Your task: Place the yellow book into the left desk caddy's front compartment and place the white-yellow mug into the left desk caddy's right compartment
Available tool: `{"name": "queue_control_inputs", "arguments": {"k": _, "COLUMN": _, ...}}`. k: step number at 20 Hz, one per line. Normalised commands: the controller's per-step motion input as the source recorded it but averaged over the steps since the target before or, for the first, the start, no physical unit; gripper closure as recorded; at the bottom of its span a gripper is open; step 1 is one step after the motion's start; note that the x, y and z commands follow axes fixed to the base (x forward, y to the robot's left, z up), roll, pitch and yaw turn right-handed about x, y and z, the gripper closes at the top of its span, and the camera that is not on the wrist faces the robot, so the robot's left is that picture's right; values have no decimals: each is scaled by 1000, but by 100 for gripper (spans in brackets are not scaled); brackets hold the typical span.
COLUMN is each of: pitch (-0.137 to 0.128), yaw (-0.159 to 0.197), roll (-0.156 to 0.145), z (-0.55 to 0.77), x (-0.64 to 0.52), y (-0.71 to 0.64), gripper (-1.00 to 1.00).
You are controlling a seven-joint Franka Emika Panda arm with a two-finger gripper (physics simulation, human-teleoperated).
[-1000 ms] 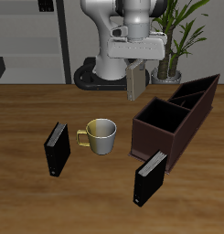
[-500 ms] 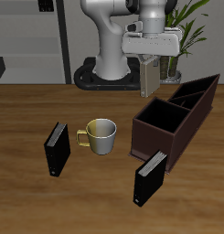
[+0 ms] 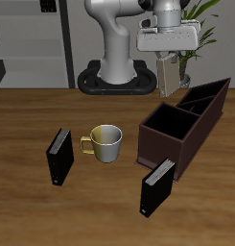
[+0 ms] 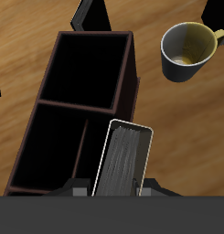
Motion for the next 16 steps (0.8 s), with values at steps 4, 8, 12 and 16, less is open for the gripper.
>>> {"name": "queue_control_inputs", "arguments": {"k": 4, "pitch": -10, "yaw": -14, "roll": 27, "z": -13, "x": 125, "y": 107, "gripper": 100}}
{"name": "queue_control_inputs", "arguments": {"k": 8, "pitch": 3, "yaw": 37, "roll": 48, "z": -80, "x": 140, "y": 270, "gripper": 100}}
{"name": "queue_control_inputs", "arguments": {"k": 12, "pitch": -6, "yaw": 0, "roll": 1, "z": -33, "x": 113, "y": 65, "gripper": 100}}
{"name": "queue_control_inputs", "arguments": {"k": 16, "pitch": 5, "yaw": -12, "roll": 18, "z": -19, "x": 124, "y": 74, "gripper": 100}}
